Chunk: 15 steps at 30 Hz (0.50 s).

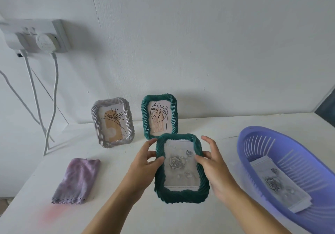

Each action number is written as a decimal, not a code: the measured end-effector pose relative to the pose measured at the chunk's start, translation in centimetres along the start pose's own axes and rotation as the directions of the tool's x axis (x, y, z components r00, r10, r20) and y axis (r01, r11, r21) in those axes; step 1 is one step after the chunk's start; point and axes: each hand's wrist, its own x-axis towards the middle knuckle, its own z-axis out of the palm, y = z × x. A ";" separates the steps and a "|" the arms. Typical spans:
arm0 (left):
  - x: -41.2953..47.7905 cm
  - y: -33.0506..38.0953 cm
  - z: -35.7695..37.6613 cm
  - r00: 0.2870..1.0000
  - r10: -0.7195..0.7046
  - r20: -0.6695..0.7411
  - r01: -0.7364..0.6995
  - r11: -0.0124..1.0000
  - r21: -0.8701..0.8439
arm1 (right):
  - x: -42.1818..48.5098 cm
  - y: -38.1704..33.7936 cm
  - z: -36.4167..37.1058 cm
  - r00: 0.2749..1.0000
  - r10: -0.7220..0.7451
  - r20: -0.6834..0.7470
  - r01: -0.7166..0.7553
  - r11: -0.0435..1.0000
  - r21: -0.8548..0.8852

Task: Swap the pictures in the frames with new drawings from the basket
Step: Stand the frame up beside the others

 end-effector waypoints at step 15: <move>8.6 4.9 6.3 0.978 0.208 0.005 -0.208 0.978 -0.019 | 6.7 -4.9 -4.6 0.950 -0.169 -0.263 0.192 0.979 0.063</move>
